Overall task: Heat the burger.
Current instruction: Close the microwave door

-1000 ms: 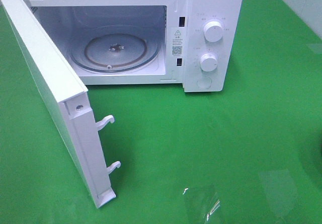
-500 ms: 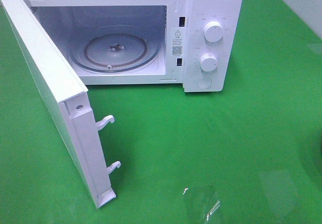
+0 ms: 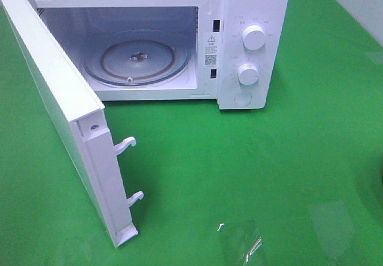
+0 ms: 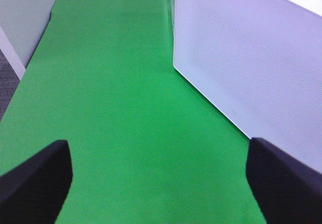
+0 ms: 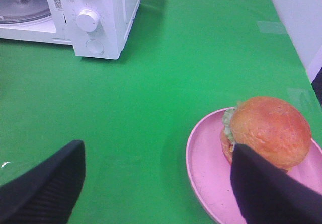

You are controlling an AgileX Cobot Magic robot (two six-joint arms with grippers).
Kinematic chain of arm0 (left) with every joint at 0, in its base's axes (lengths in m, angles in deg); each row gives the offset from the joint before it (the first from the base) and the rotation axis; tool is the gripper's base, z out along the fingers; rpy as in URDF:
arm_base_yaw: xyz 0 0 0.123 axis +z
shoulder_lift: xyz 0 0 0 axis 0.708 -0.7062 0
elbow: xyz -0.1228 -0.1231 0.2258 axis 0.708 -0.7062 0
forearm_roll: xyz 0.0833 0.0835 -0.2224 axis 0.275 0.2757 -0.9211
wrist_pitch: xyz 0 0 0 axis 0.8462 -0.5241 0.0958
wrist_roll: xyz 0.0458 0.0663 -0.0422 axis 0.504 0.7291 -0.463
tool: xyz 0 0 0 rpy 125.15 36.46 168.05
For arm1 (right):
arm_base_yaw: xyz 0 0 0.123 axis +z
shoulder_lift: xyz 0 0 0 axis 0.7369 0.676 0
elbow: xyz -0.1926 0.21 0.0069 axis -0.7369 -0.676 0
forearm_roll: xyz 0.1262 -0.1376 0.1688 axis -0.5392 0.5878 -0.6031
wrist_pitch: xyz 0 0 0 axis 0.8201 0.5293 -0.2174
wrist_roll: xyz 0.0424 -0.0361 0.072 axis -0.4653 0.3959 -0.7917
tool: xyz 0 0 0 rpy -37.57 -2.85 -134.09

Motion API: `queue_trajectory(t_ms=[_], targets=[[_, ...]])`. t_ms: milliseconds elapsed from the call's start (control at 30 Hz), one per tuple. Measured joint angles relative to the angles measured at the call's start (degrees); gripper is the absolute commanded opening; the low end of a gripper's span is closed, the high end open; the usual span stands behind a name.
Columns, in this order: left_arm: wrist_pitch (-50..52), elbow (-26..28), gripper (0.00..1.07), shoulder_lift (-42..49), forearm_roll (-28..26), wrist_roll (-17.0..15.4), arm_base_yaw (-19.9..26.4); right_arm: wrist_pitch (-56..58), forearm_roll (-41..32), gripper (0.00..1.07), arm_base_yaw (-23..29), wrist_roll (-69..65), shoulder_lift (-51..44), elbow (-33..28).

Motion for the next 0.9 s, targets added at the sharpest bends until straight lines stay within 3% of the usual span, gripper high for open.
queue_trajectory(t_ms=[33,67,133,200,233,267,300,333,533,800,900], targets=[[1.6,0.0,0.58,-1.6,-0.06,0.0,0.0,0.0,0.0,0.76,0.0,0.0,0.0,0.0],[3.5,0.0,0.53,-3.04,-0.06,0.0,0.0,0.0,0.0,0.76,0.0,0.0,0.0,0.0],[3.5,0.0,0.53,-3.04,-0.06,0.0,0.0,0.0,0.0,0.76,0.0,0.0,0.0,0.0],[7.91,0.0,0.26,-6.3,-0.11,0.0,0.0,0.0,0.0,0.76,0.0,0.0,0.0,0.0],[7.91,0.0,0.26,-6.3,-0.11,0.0,0.0,0.0,0.0,0.76,0.0,0.0,0.0,0.0],[9.85,0.0,0.12,-8.25,-0.23,0.0,0.0,0.0,0.0,0.76,0.0,0.0,0.0,0.0],[9.85,0.0,0.12,-8.25,-0.23,0.0,0.0,0.0,0.0,0.76,0.0,0.0,0.0,0.0],[11.86,0.0,0.03,-10.49,-0.29,0.0,0.0,0.0,0.0,0.76,0.0,0.0,0.0,0.0],[16.73,0.0,0.0,-15.76,-0.29,0.0,0.0,0.0,0.0,0.76,0.0,0.0,0.0,0.0],[30.25,-0.8,0.0,-22.35,-0.74,3.55,0.0,0.0,0.0,0.76,0.0,0.06,0.0,0.0],[39.99,-4.76,0.0,-24.75,-2.81,4.58,0.0,0.0,0.0,0.76,0.0,0.06,0.0,0.0]])
